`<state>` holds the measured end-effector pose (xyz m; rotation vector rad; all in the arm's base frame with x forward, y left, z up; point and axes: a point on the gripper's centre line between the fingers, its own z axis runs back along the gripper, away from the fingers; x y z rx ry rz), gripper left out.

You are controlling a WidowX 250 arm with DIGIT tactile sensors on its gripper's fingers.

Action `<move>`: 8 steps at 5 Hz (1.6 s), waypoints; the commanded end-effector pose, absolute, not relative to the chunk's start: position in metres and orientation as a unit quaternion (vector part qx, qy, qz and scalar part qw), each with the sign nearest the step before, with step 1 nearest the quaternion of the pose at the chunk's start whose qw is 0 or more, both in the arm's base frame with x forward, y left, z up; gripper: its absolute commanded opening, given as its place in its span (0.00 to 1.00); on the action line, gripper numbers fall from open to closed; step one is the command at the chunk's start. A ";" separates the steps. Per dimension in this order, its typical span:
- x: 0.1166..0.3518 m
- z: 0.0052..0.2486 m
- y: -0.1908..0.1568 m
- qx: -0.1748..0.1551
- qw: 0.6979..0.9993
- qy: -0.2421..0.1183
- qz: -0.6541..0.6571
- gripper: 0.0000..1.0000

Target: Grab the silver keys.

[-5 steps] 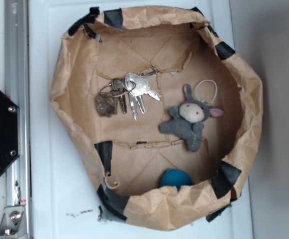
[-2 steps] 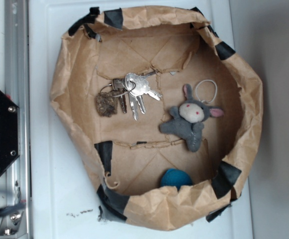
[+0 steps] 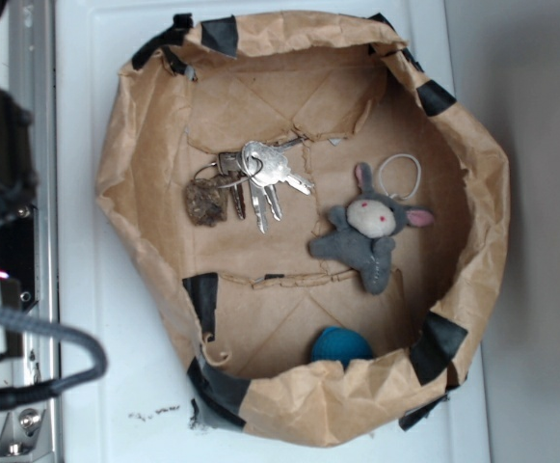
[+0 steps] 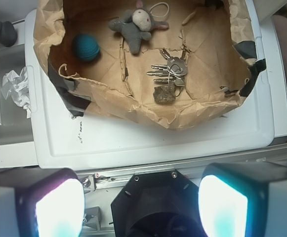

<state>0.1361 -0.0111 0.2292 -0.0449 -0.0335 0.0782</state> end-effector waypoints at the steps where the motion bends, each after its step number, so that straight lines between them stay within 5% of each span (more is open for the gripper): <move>1: 0.184 0.238 -0.004 -0.050 0.985 -0.008 0.167 1.00; 2: 0.229 0.233 -0.002 -0.039 0.974 -0.017 0.225 1.00; 3: 0.263 0.202 0.008 -0.029 0.970 -0.020 0.242 1.00; 4: 0.265 0.171 0.013 -0.032 0.974 -0.036 0.223 1.00; 5: 0.258 0.129 0.020 0.002 0.981 -0.038 0.191 1.00; 6: 0.246 0.099 0.032 -0.007 0.984 -0.010 0.179 1.00; 8: 0.237 0.065 0.058 0.006 0.981 -0.001 0.192 1.00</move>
